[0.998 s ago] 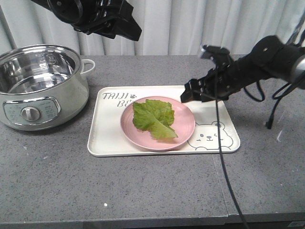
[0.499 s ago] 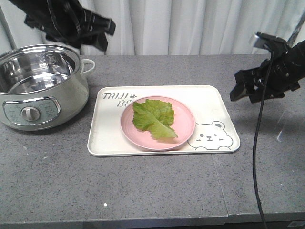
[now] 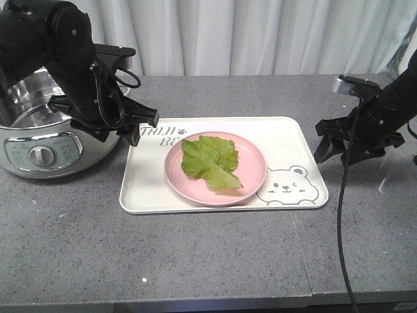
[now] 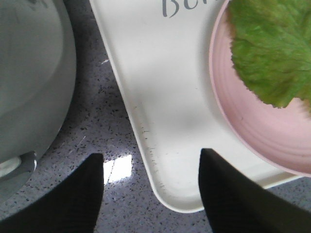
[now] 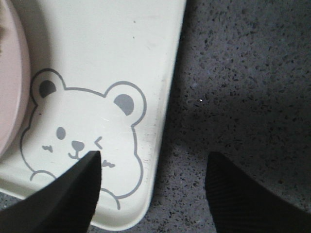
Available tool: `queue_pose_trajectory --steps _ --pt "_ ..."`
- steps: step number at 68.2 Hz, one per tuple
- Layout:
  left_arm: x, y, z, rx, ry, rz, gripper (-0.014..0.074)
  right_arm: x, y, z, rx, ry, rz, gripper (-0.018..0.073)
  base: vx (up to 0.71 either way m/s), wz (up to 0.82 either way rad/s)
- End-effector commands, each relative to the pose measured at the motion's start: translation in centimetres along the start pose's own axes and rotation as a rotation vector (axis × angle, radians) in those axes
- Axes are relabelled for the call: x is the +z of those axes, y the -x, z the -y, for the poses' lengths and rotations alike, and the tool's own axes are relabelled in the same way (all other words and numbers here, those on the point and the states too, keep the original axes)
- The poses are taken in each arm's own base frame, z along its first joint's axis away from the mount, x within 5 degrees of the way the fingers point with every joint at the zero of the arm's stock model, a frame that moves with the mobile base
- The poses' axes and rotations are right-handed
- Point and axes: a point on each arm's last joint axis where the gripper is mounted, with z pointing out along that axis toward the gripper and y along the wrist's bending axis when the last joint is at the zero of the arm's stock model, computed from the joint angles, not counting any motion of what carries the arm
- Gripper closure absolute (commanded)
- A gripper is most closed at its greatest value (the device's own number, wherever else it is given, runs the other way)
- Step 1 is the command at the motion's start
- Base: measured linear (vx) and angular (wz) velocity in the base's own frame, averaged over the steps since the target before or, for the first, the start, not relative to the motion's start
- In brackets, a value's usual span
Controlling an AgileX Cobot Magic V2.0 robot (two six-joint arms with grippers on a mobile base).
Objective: Transfer vegetables to tray and serve
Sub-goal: 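Lower both grippers onto the tray's short edges and close them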
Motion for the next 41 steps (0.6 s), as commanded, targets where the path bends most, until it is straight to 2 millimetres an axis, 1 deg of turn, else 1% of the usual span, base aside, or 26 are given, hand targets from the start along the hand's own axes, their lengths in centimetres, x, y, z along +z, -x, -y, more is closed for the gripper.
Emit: queue_pose_trajectory --steps 1,19,29,41 --pt "-1.9 0.2 0.0 -0.02 -0.008 0.07 0.0192 -2.3 0.3 -0.7 -0.006 -0.007 0.065 0.0115 0.0 0.0" --pt "0.6 0.5 0.1 -0.021 0.002 0.007 0.0192 -1.4 0.5 -0.3 0.002 -0.005 0.049 0.0115 0.0 0.0" --pt "1.3 0.6 0.2 -0.021 0.005 -0.007 0.0203 -1.1 0.6 -0.3 0.006 -0.001 0.055 0.0115 0.0 0.0" --pt "1.4 0.6 0.0 -0.017 0.019 -0.006 0.021 -0.9 0.7 -0.3 0.009 0.012 0.065 0.0115 0.0 0.0"
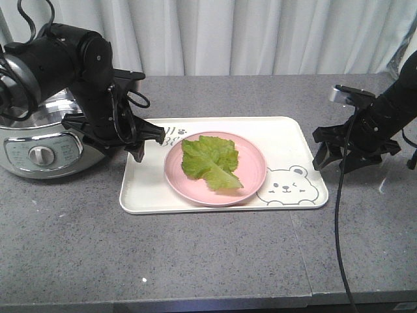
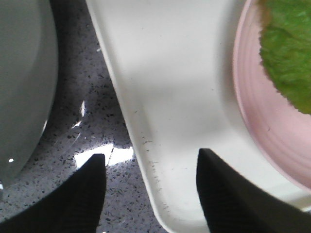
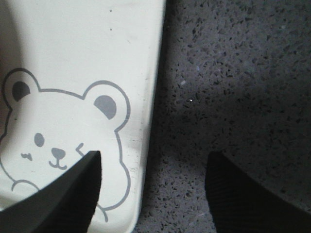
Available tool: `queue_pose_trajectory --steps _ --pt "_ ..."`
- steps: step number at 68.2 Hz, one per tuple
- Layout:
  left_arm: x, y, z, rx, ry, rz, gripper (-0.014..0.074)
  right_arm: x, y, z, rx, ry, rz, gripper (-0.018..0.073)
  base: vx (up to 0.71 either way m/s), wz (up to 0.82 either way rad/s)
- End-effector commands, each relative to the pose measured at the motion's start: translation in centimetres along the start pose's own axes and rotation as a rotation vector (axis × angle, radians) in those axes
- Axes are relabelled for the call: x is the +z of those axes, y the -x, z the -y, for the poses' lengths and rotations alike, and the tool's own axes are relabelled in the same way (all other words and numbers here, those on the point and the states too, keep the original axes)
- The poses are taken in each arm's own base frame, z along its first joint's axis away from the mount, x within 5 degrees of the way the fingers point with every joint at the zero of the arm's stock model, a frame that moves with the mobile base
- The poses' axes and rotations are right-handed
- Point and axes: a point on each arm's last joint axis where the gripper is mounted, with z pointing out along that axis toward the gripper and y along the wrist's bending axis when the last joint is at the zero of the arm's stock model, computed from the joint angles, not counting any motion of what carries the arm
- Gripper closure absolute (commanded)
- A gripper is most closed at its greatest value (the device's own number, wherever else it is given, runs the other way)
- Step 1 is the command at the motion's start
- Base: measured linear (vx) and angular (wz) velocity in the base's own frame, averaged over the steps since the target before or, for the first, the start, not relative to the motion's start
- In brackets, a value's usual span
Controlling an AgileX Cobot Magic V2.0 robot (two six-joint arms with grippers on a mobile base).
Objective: Transfer vegetables to tray and serve
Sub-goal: 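Lower both grippers onto the tray's short edges and close them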
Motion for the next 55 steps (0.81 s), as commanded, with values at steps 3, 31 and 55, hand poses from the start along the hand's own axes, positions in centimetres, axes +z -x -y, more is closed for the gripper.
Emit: queue_pose_trajectory --steps 3,31,55 --pt "-2.9 -0.1 -0.2 -0.005 0.008 0.072 0.021 -2.4 0.6 -1.1 -0.019 0.03 0.097 0.0115 0.0 0.0" --pt "-2.7 0.2 -1.4 -0.057 -0.015 0.063 0.021 -2.4 0.8 -1.3 -0.021 0.061 0.122 0.0115 0.0 0.0" --pt "-1.8 0.3 -1.3 -0.083 -0.064 0.033 0.021 -2.4 0.8 -1.3 -0.022 0.059 0.118 0.0115 0.0 0.0"
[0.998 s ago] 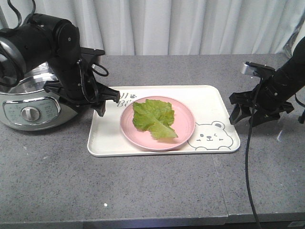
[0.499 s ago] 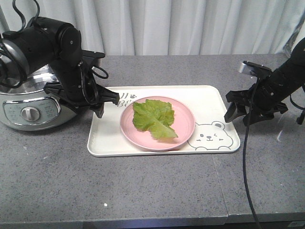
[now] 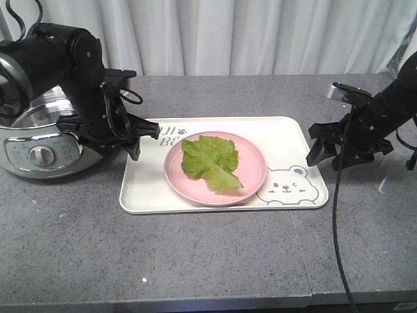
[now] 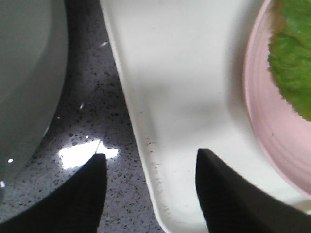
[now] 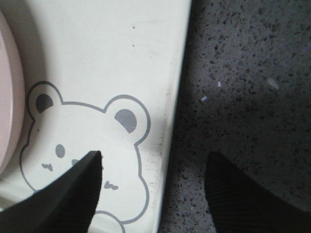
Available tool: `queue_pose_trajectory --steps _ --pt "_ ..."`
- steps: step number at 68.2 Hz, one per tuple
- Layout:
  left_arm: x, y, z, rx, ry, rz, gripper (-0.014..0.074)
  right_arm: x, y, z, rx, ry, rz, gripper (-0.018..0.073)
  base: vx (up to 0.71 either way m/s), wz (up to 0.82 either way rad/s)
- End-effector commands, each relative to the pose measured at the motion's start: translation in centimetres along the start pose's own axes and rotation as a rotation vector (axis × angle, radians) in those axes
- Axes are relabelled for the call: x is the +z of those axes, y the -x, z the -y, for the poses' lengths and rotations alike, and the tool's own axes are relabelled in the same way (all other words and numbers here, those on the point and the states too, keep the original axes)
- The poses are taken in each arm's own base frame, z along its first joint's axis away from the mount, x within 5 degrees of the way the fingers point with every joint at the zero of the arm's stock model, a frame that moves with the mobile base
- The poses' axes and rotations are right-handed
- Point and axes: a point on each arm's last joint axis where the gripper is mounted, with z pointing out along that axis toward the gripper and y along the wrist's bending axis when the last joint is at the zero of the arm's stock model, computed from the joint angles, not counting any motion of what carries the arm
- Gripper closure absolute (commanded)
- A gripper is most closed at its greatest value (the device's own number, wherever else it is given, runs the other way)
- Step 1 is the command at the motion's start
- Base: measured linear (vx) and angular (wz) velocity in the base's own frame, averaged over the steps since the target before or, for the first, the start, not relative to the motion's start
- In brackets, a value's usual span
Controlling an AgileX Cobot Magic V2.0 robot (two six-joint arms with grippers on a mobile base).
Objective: Transfer vegetables to tray and serve
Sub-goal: 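Lower both grippers onto the tray's short edges and close them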
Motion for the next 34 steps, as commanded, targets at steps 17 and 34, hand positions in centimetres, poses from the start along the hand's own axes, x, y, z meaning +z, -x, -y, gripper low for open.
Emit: queue_pose_trajectory --steps 17,34 --pt "-1.8 0.1 0.1 -0.017 -0.028 0.039 0.021 -2.4 0.4 -1.0 -0.027 0.01 0.073 0.0115 0.0 0.0" --pt "-1.6 0.1 0.1 -0.016 -0.026 0.036 0.021 -0.9 0.4 -0.4 -0.011 0.019 0.029 0.0115 0.0 0.0"
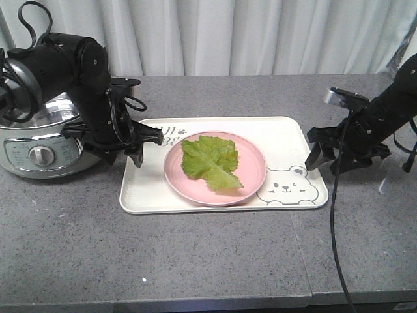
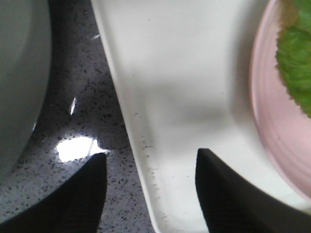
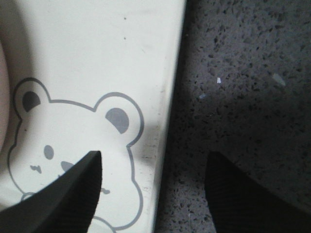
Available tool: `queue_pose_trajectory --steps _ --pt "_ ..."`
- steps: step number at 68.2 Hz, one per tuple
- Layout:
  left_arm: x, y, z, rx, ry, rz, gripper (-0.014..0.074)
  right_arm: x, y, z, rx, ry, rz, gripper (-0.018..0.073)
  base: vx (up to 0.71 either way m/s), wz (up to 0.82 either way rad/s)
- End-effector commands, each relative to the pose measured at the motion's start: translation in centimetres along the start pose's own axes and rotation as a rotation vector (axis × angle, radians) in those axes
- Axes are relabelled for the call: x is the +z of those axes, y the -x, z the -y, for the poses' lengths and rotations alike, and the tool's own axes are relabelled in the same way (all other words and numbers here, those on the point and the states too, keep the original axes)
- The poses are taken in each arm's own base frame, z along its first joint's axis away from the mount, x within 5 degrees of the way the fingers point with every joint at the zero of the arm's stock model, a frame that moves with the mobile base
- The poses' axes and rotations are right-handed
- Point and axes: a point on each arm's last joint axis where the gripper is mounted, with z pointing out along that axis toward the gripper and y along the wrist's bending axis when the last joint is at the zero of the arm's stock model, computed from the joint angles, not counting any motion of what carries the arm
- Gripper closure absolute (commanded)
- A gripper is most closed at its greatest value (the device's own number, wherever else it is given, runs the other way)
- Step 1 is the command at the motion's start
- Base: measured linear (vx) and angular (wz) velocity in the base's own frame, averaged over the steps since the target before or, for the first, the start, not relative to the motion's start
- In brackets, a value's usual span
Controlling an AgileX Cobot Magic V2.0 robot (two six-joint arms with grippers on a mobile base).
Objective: Transfer vegetables to tray and serve
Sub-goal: 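Lower both grippers onto the tray's short edges and close them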
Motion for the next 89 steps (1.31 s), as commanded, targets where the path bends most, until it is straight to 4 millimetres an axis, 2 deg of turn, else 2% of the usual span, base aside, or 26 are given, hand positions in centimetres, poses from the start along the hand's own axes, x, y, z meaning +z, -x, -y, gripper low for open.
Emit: queue_pose_trajectory --steps 1,21,48,69,78,89 --pt "-2.8 -0.1 0.0 -0.011 -0.02 0.063 0.021 -2.1 0.4 -0.9 -0.024 0.013 0.062 0.0115 0.0 0.0" --pt "-1.5 0.1 0.0 -0.014 -0.021 0.032 0.021 -1.5 0.5 -0.7 -0.017 0.013 0.056 0.0115 0.0 0.0" --pt "-0.8 0.1 0.1 -0.009 -0.021 0.016 0.021 -1.5 0.6 -0.6 -0.018 0.01 0.062 0.0115 0.0 0.0" --pt "3.2 -2.3 -0.6 -0.014 0.014 -0.129 0.021 -1.5 0.6 -0.6 -0.018 0.011 0.061 0.0118 0.0 0.0" --pt "3.6 -2.5 -0.7 -0.015 0.013 -0.136 0.0257 -1.5 0.5 -0.6 -0.019 0.012 0.052 0.0183 0.0 0.0" --pt "3.5 -2.5 -0.3 0.007 -0.029 -0.135 0.0416 -1.5 0.3 -0.7 -0.02 0.019 0.03 0.0389 0.0 0.0"
